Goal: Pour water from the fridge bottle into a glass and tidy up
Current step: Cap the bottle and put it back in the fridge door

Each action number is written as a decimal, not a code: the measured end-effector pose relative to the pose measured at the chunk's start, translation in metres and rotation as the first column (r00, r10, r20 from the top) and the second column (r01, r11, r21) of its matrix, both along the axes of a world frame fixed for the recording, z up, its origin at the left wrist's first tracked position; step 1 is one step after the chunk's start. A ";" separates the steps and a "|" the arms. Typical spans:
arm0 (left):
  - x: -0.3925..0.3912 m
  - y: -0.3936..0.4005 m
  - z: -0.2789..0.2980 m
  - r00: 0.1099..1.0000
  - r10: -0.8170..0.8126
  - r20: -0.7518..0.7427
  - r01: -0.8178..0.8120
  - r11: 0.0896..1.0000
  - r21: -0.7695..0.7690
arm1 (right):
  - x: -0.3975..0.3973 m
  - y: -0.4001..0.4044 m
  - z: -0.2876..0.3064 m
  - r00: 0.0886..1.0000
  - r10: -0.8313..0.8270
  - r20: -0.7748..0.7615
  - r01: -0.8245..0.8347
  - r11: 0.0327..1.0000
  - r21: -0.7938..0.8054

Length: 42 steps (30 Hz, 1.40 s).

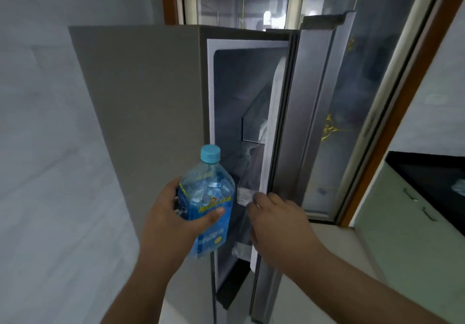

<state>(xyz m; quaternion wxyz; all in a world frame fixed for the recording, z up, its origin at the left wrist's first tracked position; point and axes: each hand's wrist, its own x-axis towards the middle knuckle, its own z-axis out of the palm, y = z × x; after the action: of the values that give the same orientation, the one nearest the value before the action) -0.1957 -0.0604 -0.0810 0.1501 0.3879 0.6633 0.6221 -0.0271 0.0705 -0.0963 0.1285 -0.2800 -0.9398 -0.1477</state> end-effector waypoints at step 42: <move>0.111 0.211 0.045 0.826 -0.564 0.010 0.564 0.826 0.003 | 0.153 0.119 0.017 0.589 -0.564 -0.578 -0.551 0.242 -0.798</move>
<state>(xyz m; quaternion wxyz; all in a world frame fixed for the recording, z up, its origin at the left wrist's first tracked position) -0.0850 0.1503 -0.0355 0.3306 0.5630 0.5185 0.5522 0.1262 0.1895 -0.0789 0.3356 -0.3314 -0.6373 0.6094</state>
